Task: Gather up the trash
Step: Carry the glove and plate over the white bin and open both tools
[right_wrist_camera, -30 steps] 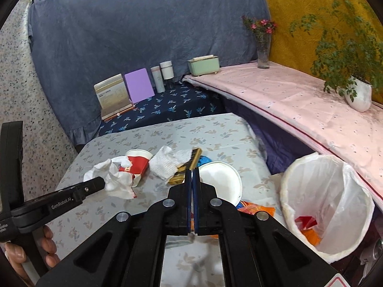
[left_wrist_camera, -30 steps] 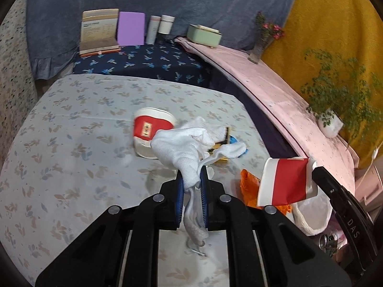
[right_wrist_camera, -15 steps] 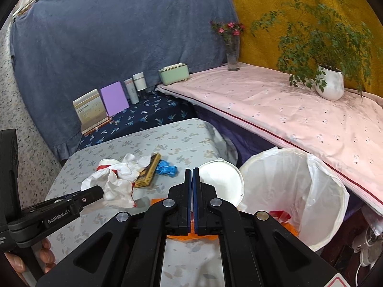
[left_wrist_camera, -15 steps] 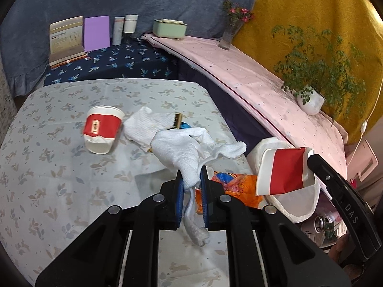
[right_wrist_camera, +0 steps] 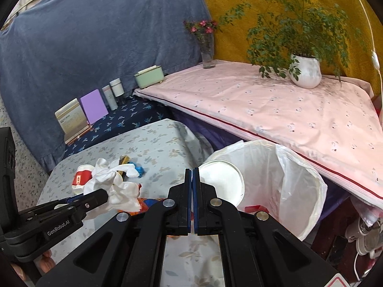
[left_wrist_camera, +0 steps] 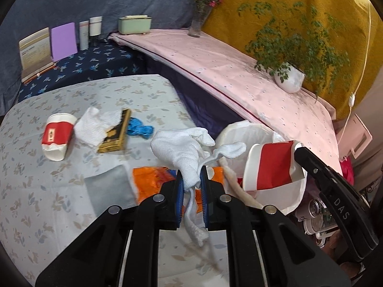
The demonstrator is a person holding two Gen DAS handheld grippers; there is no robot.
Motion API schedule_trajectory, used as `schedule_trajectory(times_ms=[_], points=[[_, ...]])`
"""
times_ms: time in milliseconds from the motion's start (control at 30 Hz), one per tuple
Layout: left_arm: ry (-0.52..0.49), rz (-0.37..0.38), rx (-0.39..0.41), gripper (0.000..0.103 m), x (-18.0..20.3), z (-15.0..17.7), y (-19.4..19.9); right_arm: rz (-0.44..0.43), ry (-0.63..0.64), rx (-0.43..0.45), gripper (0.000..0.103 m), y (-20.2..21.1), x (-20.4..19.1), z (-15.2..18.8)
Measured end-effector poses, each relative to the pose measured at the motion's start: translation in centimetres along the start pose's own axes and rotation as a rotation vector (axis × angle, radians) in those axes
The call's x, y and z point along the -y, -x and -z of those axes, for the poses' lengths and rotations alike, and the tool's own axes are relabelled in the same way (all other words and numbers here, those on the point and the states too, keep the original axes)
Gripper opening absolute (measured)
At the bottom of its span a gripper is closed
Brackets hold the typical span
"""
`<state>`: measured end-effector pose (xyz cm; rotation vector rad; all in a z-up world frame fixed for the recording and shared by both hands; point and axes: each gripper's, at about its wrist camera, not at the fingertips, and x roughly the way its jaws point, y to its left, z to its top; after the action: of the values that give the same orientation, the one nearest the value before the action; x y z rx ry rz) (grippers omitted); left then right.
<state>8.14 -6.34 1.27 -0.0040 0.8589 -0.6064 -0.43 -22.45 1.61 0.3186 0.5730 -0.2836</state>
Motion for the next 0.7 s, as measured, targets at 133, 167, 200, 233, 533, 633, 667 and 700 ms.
schedule_trajectory(times_ms=[133,167,200,233,533,633,667,700], points=[[-0.029,0.026,-0.017,0.012,2.0,-0.2,-1.2,0.024,-0.019,-0.001,0.001,0.0,1.7,0.0],[-0.034,0.031,-0.020,0.012,2.4,-0.2,-1.4,0.030,-0.024,-0.001,0.001,0.0,2.1,0.0],[-0.044,0.036,-0.023,0.012,3.0,-0.2,-1.7,0.036,-0.031,-0.001,0.001,0.0,2.6,0.1],[-0.051,0.041,-0.026,0.012,3.4,-0.3,-1.9,0.041,-0.038,-0.001,0.001,0.0,3.0,0.1],[-0.113,0.086,-0.056,0.012,7.1,-0.6,-4.4,0.088,-0.085,-0.011,0.001,-0.5,6.4,0.3],[-0.130,0.100,-0.064,0.012,8.1,-0.8,-5.2,0.100,-0.100,-0.019,0.001,-0.8,7.4,0.4],[-0.136,0.106,-0.068,0.012,8.5,-0.9,-5.5,0.104,-0.104,-0.022,0.001,-0.9,7.7,0.5],[-0.141,0.111,-0.072,0.012,8.9,-1.0,-5.7,0.109,-0.108,-0.024,0.001,-1.0,8.1,0.5]])
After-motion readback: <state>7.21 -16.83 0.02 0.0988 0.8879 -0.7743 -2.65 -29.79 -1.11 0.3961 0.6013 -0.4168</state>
